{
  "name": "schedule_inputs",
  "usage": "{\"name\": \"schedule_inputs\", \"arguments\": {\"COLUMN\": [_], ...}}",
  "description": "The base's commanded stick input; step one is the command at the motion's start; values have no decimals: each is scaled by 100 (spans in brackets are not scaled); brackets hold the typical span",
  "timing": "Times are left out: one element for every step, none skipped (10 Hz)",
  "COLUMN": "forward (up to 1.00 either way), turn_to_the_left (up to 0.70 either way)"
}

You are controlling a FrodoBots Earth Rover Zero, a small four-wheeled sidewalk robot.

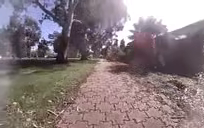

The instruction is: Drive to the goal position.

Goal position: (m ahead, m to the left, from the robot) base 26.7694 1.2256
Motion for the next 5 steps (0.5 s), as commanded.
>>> {"name": "schedule_inputs", "arguments": {"forward": [70, 70, 70, 70, 70], "turn_to_the_left": [0, 0, -2, -12, -22]}}
